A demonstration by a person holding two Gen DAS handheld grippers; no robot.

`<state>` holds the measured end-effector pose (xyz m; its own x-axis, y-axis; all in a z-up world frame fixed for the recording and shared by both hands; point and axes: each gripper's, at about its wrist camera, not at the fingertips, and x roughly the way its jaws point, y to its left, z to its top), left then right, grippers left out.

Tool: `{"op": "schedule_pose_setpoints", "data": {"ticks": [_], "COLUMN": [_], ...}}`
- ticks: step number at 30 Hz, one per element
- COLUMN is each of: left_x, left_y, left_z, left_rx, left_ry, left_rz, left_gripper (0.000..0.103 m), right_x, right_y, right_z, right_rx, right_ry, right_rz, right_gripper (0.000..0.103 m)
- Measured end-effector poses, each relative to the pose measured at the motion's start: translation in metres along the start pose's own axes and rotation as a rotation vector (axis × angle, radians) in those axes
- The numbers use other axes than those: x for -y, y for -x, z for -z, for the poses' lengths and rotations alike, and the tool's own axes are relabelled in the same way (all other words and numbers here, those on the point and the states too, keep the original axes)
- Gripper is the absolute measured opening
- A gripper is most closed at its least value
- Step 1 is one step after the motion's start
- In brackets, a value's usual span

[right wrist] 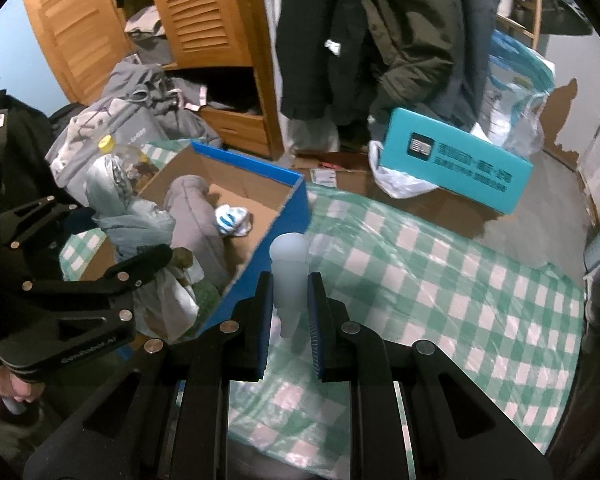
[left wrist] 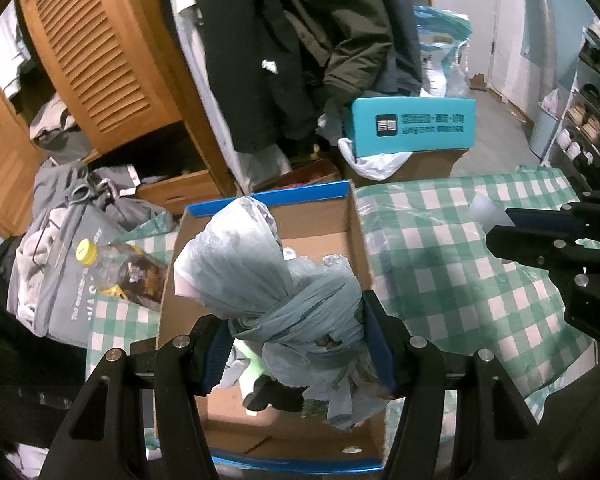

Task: Organize soft objects
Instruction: 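Lower the bundle and cup into the box and open both grippers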

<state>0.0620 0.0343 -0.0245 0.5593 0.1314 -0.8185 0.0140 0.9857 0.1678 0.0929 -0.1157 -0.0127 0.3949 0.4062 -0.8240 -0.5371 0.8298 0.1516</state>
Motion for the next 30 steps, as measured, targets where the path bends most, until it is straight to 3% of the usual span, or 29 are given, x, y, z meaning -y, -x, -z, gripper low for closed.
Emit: {"op": "schedule_pose_setpoints", "data": {"ticks": [21, 30], "left_x": [-0.064, -0.075], "left_y": [-0.035, -0.053], "left_z": [0.023, 0.03], "left_rx": [-0.089, -0.139], "left_ry": [0.081, 0.114], "left_rz": [-0.063, -0.035], "left_gripper": [0.061, 0.062], "right_x": [-0.06, -0.078], "right_y": [-0.049, -0.076], "right_z": [-0.023, -0.025], "right_rx": [-0.075, -0.126], "right_ry": [0.071, 0.09], "right_rz": [-0.079, -0.111], "right_gripper": [0.015, 0.015]}}
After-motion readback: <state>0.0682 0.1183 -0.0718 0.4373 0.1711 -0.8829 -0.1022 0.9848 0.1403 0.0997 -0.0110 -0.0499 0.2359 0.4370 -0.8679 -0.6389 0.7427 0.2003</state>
